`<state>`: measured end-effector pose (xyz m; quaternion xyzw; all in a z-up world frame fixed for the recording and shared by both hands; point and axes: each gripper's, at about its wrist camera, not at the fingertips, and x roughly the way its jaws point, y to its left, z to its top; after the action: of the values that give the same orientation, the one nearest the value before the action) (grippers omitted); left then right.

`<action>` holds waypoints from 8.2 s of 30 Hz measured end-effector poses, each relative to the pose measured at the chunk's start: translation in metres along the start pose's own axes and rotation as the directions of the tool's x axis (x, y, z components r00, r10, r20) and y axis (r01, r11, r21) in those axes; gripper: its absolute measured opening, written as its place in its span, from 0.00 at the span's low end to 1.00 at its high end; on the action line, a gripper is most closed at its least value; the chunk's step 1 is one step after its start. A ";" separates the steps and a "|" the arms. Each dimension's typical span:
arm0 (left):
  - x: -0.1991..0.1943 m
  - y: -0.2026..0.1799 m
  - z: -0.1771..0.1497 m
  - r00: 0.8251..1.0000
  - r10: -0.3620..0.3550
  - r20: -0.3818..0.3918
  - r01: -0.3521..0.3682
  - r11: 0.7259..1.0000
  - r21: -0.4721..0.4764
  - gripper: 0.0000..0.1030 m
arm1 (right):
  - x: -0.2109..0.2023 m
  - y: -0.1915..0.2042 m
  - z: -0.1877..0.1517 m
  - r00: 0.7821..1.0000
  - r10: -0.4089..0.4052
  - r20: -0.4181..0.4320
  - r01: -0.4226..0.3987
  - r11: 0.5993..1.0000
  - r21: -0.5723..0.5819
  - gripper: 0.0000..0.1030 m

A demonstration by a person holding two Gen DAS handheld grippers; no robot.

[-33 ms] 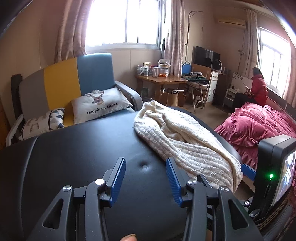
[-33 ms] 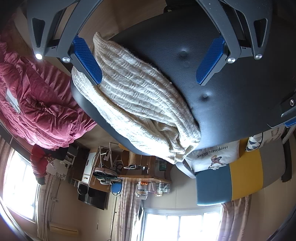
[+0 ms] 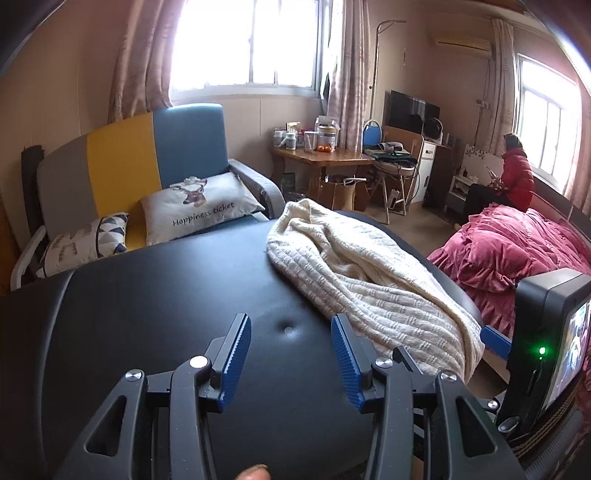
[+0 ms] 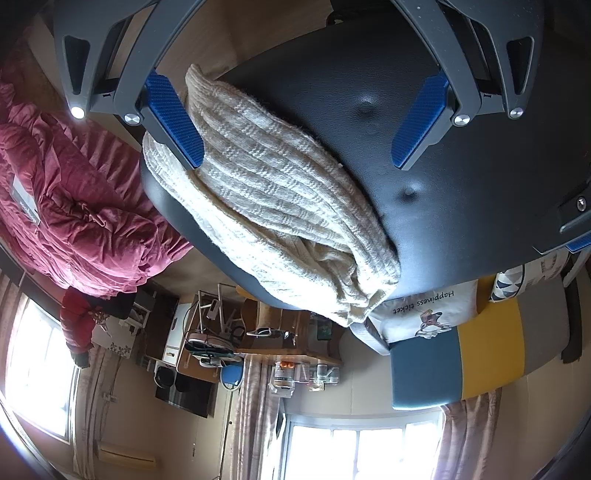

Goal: Fold clothes

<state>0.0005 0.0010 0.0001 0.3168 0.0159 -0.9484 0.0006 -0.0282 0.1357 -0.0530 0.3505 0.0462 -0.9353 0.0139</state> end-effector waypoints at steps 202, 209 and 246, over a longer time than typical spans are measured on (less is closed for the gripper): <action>0.135 0.229 -0.033 0.785 -0.348 -0.512 0.195 0.924 -0.328 0.17 | 0.160 -0.101 0.017 0.754 0.566 -0.333 -0.474 0.820 0.319 1.00; 0.137 0.197 -0.072 0.776 -0.377 -0.506 0.214 0.912 -0.351 0.19 | 0.150 -0.095 0.010 0.794 0.499 -0.346 -0.438 0.865 0.244 1.00; 0.123 0.238 -0.074 0.866 0.001 -0.501 -0.111 0.975 -0.191 0.08 | 0.149 -0.083 0.010 0.832 0.436 -0.343 -0.406 0.900 0.159 1.00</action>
<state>-0.0513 -0.2332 -0.1398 0.5487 0.1077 -0.8270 0.0581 -0.1517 0.2185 -0.1373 0.5224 -0.0676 -0.8270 0.1963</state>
